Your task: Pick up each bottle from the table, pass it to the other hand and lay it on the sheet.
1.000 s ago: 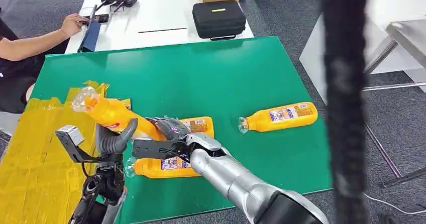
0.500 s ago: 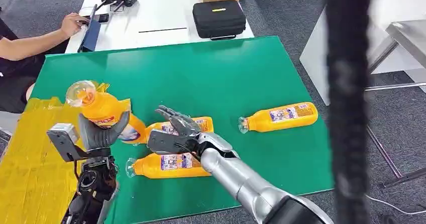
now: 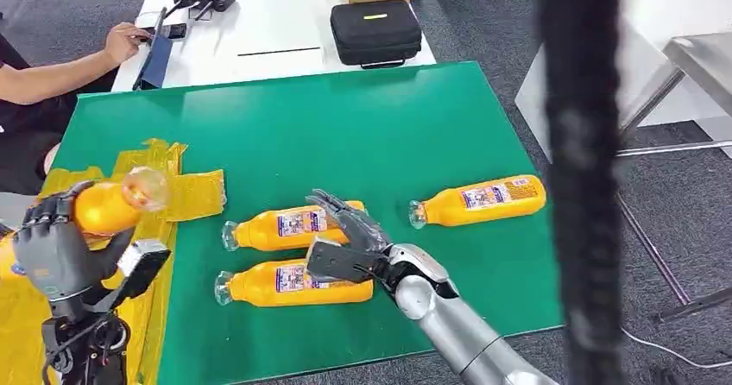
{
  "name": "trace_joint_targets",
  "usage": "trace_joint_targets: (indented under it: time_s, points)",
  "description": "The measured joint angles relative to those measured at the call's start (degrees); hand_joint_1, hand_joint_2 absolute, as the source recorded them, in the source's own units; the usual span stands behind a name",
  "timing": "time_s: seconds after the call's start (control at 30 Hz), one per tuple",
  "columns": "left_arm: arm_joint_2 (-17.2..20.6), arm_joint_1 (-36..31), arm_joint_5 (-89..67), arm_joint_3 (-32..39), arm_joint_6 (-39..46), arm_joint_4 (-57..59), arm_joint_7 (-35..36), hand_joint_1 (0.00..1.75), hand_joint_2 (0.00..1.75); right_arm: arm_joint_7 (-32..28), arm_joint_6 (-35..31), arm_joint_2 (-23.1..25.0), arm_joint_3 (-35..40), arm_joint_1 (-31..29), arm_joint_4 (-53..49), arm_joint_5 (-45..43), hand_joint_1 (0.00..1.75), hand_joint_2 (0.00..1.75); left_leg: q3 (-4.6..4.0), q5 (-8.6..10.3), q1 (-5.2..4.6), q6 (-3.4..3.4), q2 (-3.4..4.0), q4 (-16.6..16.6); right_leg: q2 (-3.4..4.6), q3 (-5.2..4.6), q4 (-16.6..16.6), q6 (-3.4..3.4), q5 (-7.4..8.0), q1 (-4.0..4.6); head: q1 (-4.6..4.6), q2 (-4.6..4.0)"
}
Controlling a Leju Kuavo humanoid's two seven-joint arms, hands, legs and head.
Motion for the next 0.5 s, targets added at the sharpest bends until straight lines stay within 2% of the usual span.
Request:
trace_joint_targets:
  time_s: [0.1, 0.23, 0.33, 0.5]
  points:
    - [1.23, 0.82, -15.21, -0.28, -0.02, 1.91, 8.93, 1.75, 1.75, 1.62, 1.14, -1.56, 1.4, 2.04, -2.3, 2.48, 0.0, 1.75, -0.02, 0.0, 0.0, 0.0, 0.0, -0.01, 0.0, -0.01, 0.0, 0.0, 0.0, 0.0, 0.0, 0.0]
    - [5.35, 0.15, -17.2, -4.28, -0.04, 11.33, 22.0, 1.75, 1.75, 4.05, 2.21, -3.06, 5.28, 4.09, -4.77, 5.99, 0.0, 1.75, -0.02, -0.01, 0.01, 0.0, 0.1, -0.01, 0.07, -0.03, 0.01, -0.01, 0.0, 0.0, -0.02, 0.0]
    - [8.21, -0.25, -15.71, -6.6, -0.04, 17.71, 23.91, 1.75, 1.75, 4.44, 2.38, -3.76, 8.03, 4.15, -5.08, 6.69, 0.0, 1.75, -0.02, 0.0, 0.03, -0.01, 0.07, -0.01, 0.07, -0.05, 0.01, -0.01, -0.01, 0.01, 0.0, 0.0]
    - [10.79, -1.33, -12.82, -8.35, -0.04, 24.6, 24.21, 1.75, 1.75, 4.77, 3.67, -4.46, 10.34, 3.85, -5.32, 7.22, 0.0, 1.75, -0.04, 0.0, 0.03, -0.01, 0.05, -0.02, 0.07, -0.04, 0.02, -0.01, -0.01, 0.0, 0.0, 0.0]
